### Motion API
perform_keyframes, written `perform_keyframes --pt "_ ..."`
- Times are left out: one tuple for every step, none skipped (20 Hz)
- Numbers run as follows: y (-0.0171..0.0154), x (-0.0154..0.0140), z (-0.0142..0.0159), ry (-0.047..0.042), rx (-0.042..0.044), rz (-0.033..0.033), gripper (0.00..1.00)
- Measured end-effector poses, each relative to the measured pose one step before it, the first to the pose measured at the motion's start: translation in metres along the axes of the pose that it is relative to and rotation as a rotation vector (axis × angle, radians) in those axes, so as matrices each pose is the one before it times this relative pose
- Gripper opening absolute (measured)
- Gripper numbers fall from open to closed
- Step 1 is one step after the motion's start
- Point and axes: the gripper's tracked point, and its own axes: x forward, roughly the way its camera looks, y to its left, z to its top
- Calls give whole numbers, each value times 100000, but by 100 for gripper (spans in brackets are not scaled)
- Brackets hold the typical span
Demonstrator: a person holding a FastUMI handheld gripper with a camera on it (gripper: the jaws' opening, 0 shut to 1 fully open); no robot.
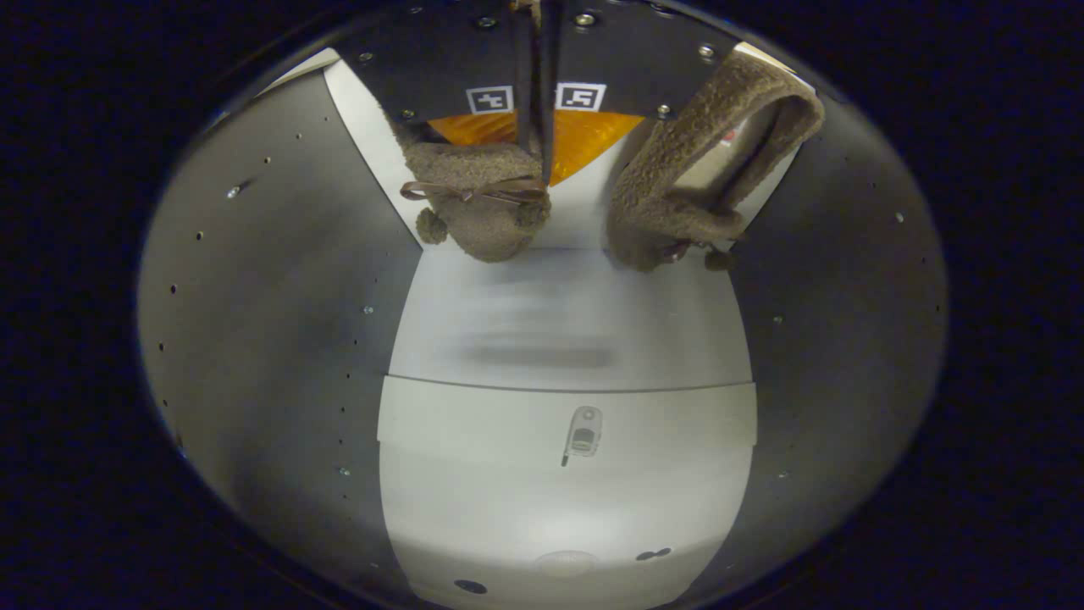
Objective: Open the shoe cabinet door, grab the shoes and put them into the shoe cabinet, then close the shoe cabinet door.
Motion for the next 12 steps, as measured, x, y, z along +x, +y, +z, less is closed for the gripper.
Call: perform_keyframes --pt "63 285 -16 646 709 376 4" --pt "68 308 -30 1029 501 392 4" --pt "62 208 22 794 453 374 4" --pt "-24 212 129 412 646 26 6" --pt "-51 226 176 633 874 -21 12" --pt "59 -48 -59 652 1433 648 12" --pt "-169 190 -120 1329 1053 -563 14" --pt "-220 58 -203 765 -216 -1013 26" --pt "-93 -482 -67 54 -1261 -778 29" --pt "-93 -342 80 -553 -1741 -903 30" --pt "200 -715 88 -779 -1060 422 29" --pt "84 -629 188 -945 -450 -237 38"
